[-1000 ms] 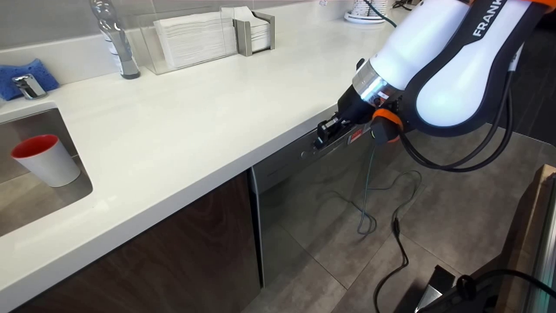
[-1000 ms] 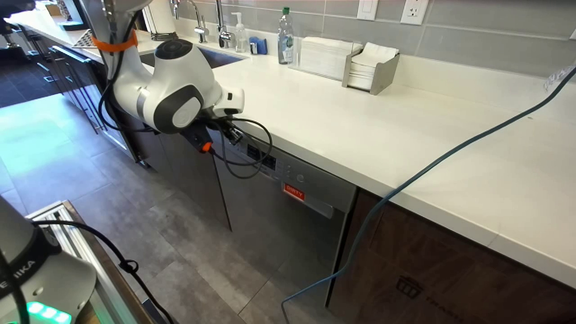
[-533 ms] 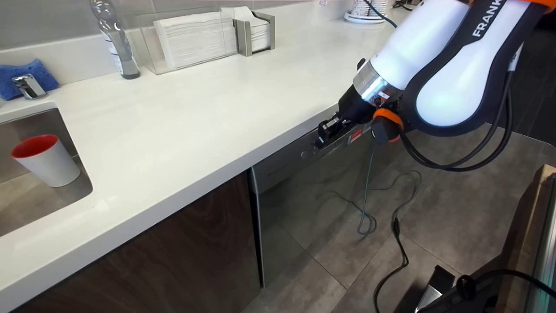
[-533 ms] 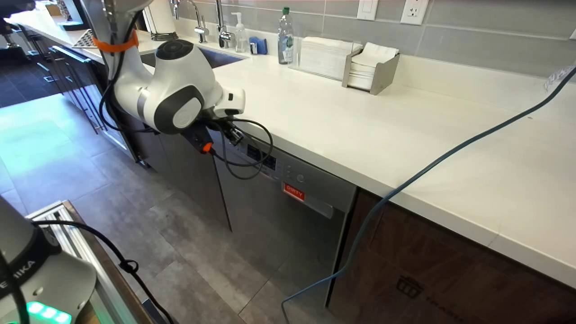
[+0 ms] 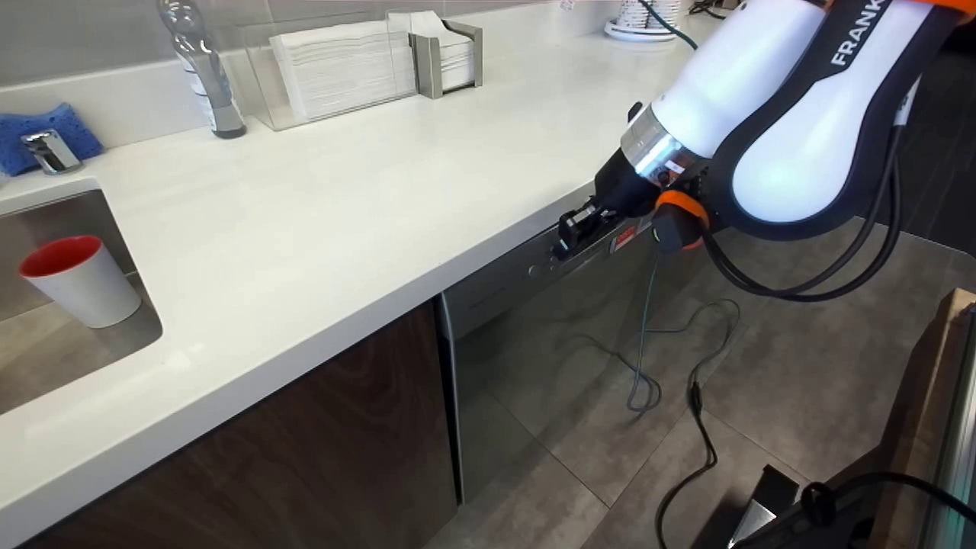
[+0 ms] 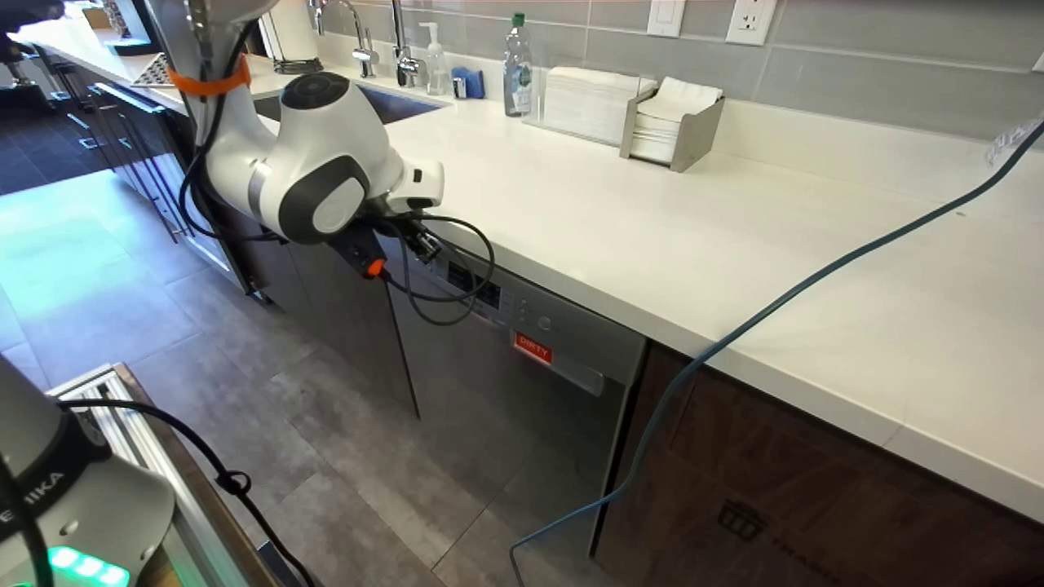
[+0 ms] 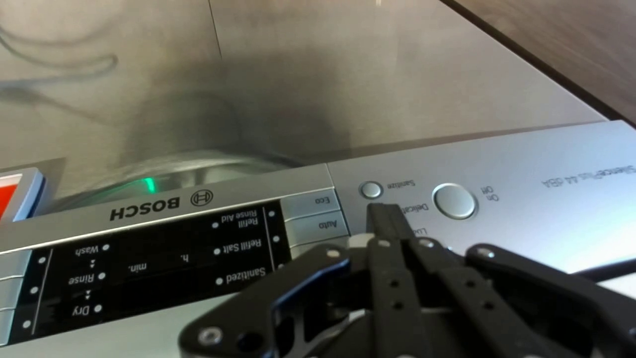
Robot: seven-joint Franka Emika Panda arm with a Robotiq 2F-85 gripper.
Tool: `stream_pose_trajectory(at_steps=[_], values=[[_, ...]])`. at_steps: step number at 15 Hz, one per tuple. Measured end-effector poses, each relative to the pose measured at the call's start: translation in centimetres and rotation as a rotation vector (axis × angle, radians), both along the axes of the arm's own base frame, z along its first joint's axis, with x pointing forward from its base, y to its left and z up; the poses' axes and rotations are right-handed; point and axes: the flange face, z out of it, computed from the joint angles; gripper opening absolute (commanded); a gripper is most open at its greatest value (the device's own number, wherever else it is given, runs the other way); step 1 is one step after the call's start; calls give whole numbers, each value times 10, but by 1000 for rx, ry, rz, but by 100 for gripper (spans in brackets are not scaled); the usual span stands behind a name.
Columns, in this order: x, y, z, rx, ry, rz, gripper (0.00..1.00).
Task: Press the button on the oven
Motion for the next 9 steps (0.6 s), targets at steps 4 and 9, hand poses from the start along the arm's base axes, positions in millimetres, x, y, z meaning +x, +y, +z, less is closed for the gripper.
stream_pose_trajectory(at_steps=[4, 9], values=[[-1, 0, -1, 4, -6, -2, 0], [-3, -1, -3, 23, -22, -20, 0]])
